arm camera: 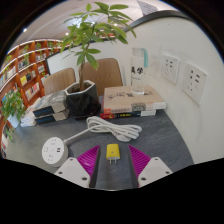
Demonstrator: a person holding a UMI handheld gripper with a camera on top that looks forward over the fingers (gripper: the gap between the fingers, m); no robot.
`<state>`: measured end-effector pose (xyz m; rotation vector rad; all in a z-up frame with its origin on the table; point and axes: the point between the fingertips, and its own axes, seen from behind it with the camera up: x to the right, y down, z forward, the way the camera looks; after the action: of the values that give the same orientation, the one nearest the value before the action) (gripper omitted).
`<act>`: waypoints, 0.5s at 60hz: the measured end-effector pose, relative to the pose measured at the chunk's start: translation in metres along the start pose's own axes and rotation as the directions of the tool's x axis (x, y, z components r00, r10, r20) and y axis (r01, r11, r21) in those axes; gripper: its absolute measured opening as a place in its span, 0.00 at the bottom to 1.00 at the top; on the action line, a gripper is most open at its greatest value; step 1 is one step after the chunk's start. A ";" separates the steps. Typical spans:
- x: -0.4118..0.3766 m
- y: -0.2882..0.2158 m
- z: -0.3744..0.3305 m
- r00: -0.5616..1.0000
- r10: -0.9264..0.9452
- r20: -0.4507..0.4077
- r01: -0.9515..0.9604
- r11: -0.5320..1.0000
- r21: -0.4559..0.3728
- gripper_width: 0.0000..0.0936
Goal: Unplug charger
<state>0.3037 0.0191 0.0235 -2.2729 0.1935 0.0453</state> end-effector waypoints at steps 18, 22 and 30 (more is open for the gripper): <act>-0.058 -0.091 -0.155 0.999 -0.024 -0.040 0.034 0.959 0.281 0.91; -0.083 -0.103 -0.198 0.998 -0.035 -0.043 0.048 0.941 0.334 0.92; -0.136 -0.097 -0.258 0.998 -0.058 -0.031 0.065 0.929 0.363 0.91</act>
<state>0.1759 -0.0972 0.2780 -1.9066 0.1277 -0.0431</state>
